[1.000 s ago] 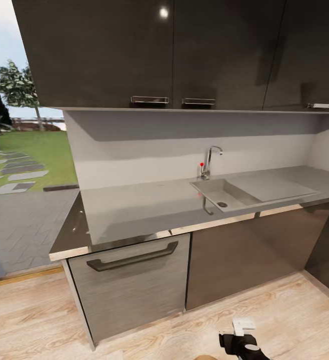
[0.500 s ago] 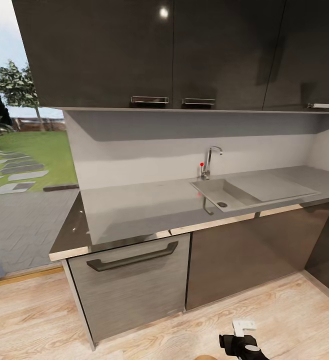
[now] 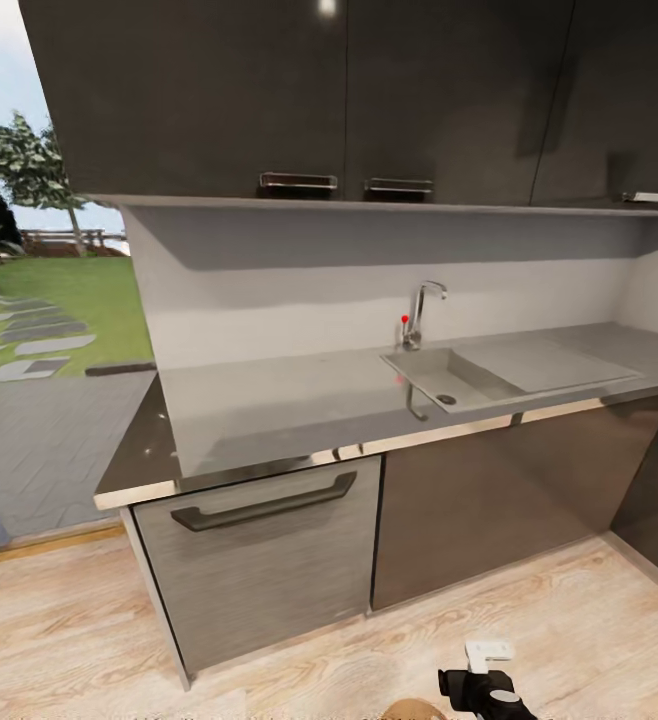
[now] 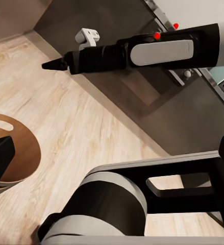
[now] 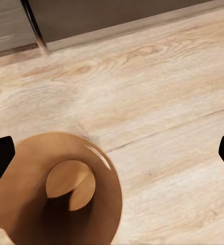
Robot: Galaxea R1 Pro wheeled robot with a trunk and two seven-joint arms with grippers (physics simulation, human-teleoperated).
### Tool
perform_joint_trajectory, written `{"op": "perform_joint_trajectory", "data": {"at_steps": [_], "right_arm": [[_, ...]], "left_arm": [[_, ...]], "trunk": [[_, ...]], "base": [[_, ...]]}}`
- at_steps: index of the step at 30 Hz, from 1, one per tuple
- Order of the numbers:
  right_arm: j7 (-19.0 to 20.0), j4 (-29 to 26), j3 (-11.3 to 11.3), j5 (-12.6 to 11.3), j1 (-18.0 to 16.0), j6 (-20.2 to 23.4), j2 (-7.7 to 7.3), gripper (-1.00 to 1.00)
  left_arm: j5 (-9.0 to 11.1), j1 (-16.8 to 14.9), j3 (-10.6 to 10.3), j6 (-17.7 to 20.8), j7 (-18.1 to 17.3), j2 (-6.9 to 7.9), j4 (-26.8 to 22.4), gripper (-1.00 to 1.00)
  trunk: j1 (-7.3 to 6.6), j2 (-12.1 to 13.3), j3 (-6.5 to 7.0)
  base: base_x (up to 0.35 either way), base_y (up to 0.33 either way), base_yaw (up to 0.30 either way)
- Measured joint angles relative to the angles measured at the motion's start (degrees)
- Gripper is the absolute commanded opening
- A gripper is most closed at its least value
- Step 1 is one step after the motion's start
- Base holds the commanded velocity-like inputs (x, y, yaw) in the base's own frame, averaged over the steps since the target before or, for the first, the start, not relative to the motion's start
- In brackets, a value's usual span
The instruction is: Put the three can of soda from the living room inside the tash can in the kitchen.
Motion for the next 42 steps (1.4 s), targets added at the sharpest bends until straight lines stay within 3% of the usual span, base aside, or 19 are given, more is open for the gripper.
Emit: {"op": "perform_joint_trajectory", "data": {"at_steps": [42], "right_arm": [[0.0,0.1,0.0,0.1,0.1,0.0,0.0,1.0]], "left_arm": [[0.0,0.0,-0.1,0.0,0.0,0.0,0.1,1.0]], "trunk": [[9.22,-16.8,-11.38]], "base": [[0.0,0.0,0.0]]}}
